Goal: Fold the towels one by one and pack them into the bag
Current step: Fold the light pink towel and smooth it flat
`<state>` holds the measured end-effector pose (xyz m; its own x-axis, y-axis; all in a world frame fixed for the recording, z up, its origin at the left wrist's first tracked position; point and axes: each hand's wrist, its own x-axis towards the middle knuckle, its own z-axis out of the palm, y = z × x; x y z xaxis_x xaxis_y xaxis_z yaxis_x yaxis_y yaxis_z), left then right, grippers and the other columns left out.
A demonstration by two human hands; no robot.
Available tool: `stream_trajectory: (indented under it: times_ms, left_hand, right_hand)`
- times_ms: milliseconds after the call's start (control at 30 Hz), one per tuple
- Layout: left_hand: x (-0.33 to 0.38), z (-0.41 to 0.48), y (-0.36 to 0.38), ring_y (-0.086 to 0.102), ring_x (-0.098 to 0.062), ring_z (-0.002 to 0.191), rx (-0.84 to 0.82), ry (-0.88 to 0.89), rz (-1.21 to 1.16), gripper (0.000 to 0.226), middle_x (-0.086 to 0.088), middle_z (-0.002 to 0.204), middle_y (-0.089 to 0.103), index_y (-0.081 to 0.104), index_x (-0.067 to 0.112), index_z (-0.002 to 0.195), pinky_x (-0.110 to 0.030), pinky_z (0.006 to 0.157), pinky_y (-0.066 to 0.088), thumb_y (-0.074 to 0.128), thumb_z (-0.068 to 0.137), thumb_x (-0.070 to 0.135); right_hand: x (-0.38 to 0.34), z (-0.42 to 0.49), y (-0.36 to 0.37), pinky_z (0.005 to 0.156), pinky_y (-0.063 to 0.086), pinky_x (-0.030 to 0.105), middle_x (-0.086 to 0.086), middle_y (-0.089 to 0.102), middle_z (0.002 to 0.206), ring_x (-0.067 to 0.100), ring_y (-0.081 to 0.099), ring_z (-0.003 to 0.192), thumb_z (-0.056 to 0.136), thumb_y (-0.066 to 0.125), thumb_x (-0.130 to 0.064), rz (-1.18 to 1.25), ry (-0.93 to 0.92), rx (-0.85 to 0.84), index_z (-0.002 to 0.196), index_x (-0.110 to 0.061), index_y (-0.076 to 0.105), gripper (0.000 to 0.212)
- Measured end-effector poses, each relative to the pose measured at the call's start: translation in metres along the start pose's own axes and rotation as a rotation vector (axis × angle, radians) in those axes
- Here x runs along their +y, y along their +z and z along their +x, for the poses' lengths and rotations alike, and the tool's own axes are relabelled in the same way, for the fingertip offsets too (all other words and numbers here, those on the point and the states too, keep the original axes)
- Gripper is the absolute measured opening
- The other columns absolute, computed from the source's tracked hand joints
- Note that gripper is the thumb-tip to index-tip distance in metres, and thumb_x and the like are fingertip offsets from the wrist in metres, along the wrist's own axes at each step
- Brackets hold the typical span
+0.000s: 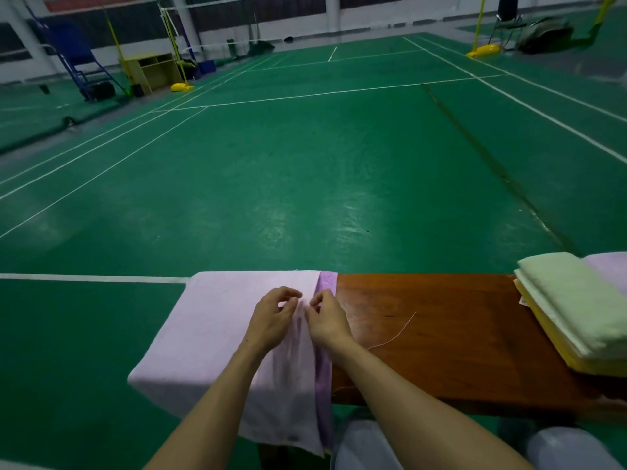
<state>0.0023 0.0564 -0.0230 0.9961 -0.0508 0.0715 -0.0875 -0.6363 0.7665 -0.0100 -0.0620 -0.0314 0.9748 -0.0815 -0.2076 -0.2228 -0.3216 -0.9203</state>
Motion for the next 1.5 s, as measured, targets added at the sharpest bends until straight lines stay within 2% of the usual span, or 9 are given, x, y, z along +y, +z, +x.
stream_trajectory:
  times_ms: [67, 133, 233, 433, 800, 1067, 1233, 1333, 1500]
  left_hand:
    - [0.003, 0.000, -0.006, 0.055, -0.014, 0.108, 0.004, 0.007, 0.031, 0.019, -0.001, 0.115, 0.063, 0.065, 0.014, 0.107, -0.022, 0.086, 0.042, 0.048, 0.099, 0.011]
    - [0.004, -0.003, -0.010, 0.054, -0.014, 0.110, -0.003, -0.001, 0.060, 0.019, -0.001, 0.118, 0.061, 0.064, 0.014, 0.109, -0.023, 0.088, 0.041, 0.048, 0.099, 0.011]
    - [0.009, -0.008, -0.014, 0.052, -0.015, 0.112, -0.013, -0.002, 0.079, 0.018, -0.002, 0.122, 0.060, 0.063, 0.017, 0.109, -0.025, 0.090, 0.043, 0.049, 0.098, 0.011]
    - [0.034, -0.016, -0.016, 0.052, -0.015, 0.111, -0.039, 0.029, 0.071, 0.012, 0.001, 0.119, 0.059, 0.061, 0.024, 0.105, -0.030, 0.097, 0.044, 0.052, 0.098, 0.018]
    - [0.094, -0.014, 0.041, 0.050, -0.015, 0.117, -0.134, 0.090, 0.075, 0.019, 0.006, 0.125, 0.057, 0.062, 0.025, 0.111, -0.029, 0.098, 0.040, 0.057, 0.095, 0.018]
    - [0.150, -0.016, 0.114, 0.051, -0.012, 0.115, -0.290, 0.155, 0.083, 0.021, 0.007, 0.127, 0.055, 0.061, 0.023, 0.117, -0.027, 0.096, 0.041, 0.057, 0.096, 0.022]
    - [0.179, -0.015, 0.148, 0.057, -0.015, 0.110, -0.384, 0.245, 0.121, 0.022, 0.002, 0.127, 0.058, 0.061, 0.021, 0.117, -0.023, 0.086, 0.042, 0.055, 0.096, 0.018]
    - [0.193, -0.016, 0.165, 0.058, -0.016, 0.098, -0.464, 0.371, 0.212, 0.027, -0.004, 0.126, 0.057, 0.060, 0.018, 0.121, -0.021, 0.084, 0.043, 0.053, 0.096, 0.009]
    - [0.198, -0.017, 0.168, 0.055, -0.019, 0.097, -0.621, 0.446, 0.384, 0.031, -0.003, 0.128, 0.044, 0.057, 0.023, 0.122, -0.028, 0.089, 0.048, 0.057, 0.094, 0.011]
  right_hand:
    - [0.004, -0.001, -0.003, 0.073, 0.056, 0.045, 0.010, 0.061, 0.098, 0.020, 0.058, 0.081, 0.091, 0.064, -0.015, 0.171, 0.038, -0.072, 0.102, -0.023, 0.046, 0.023]
    - [0.006, -0.005, -0.009, 0.070, 0.059, 0.038, 0.009, 0.060, 0.107, 0.023, 0.063, 0.093, 0.085, 0.070, -0.009, 0.194, 0.009, -0.171, 0.108, -0.025, 0.048, 0.035]
    - [0.008, -0.008, -0.024, 0.084, 0.059, 0.040, -0.001, 0.059, 0.110, 0.020, 0.060, 0.103, 0.084, 0.071, -0.005, 0.164, -0.075, -0.204, 0.103, -0.022, 0.057, 0.028]
    - [-0.008, -0.001, -0.065, 0.057, 0.050, 0.031, 0.003, 0.063, 0.097, 0.019, 0.059, 0.081, 0.088, 0.064, 0.003, 0.320, -0.153, -0.081, 0.085, -0.021, 0.059, 0.025]
    - [0.022, -0.002, -0.191, 0.064, 0.047, 0.018, 0.001, 0.063, 0.080, 0.013, 0.058, 0.077, 0.087, 0.064, 0.004, 0.381, -0.267, 0.269, 0.076, -0.020, 0.059, 0.028]
    - [0.075, -0.022, -0.285, 0.066, 0.045, 0.026, 0.010, 0.061, 0.081, 0.017, 0.055, 0.072, 0.085, 0.063, 0.009, 0.397, -0.174, 0.406, 0.078, -0.018, 0.058, 0.028]
    - [0.096, -0.042, -0.289, 0.059, 0.043, 0.011, 0.003, 0.056, 0.080, 0.016, 0.052, 0.075, 0.082, 0.065, 0.008, 0.220, -0.115, 0.260, 0.082, -0.019, 0.050, 0.030]
    - [0.105, -0.053, -0.277, 0.053, 0.043, 0.016, 0.003, 0.056, 0.080, 0.013, 0.051, 0.072, 0.085, 0.068, 0.000, 0.267, -0.061, 0.107, 0.089, -0.016, 0.045, 0.028]
    - [0.107, -0.061, -0.263, 0.058, 0.047, 0.021, 0.007, 0.058, 0.093, 0.012, 0.055, 0.083, 0.085, 0.065, 0.011, 0.443, 0.038, -0.043, 0.094, -0.016, 0.039, 0.038]
